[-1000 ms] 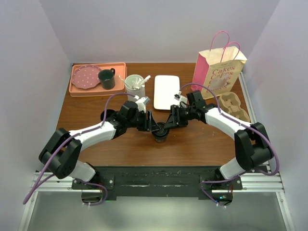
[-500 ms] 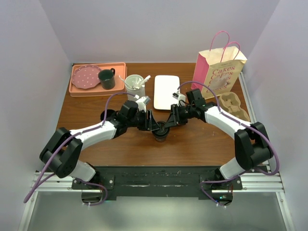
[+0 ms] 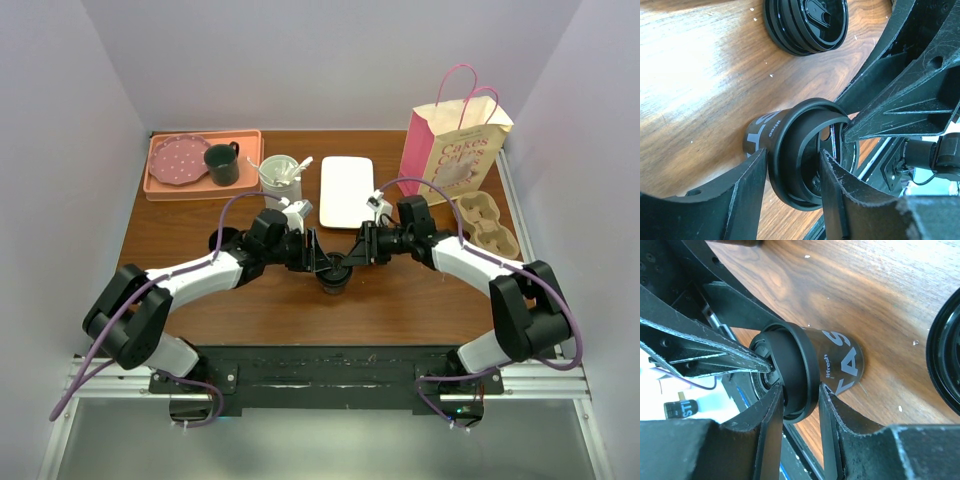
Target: Pack the takeout coffee
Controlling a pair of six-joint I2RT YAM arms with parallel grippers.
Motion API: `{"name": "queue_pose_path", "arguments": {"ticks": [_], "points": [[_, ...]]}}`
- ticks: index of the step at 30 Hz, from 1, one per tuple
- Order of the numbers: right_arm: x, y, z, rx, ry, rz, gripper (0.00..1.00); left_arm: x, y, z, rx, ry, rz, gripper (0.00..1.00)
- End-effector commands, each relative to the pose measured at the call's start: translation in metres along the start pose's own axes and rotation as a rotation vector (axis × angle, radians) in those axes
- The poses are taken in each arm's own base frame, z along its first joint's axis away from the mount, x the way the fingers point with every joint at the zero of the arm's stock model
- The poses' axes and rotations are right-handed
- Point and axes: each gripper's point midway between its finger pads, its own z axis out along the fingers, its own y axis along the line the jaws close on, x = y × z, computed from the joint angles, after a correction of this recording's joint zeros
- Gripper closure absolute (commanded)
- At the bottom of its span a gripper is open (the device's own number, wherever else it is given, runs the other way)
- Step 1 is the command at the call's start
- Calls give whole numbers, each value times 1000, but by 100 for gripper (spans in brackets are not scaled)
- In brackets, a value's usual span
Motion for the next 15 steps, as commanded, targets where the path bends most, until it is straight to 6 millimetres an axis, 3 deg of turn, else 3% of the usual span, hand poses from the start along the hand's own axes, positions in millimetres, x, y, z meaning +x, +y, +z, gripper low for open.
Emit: {"name": "queue_pose_path", "arguments": {"ticks": [1,8,11,14,15], "points": [[71,-65,11,240,175,119,79,79,70,-5,-263,249,-19,51],[78,-70,9,254,184,120,81,81,73,-8,-279,248,-20,51],[68,-65,7,248,179,99,79,78,71,-9,-274,240,-20,51],[48,-51,5,232,168,73,73,73,68,-10,-277,234,-17,51],[33,-43,5,220,146,52,70,73,67,-11,-278,237,-17,51]]}}
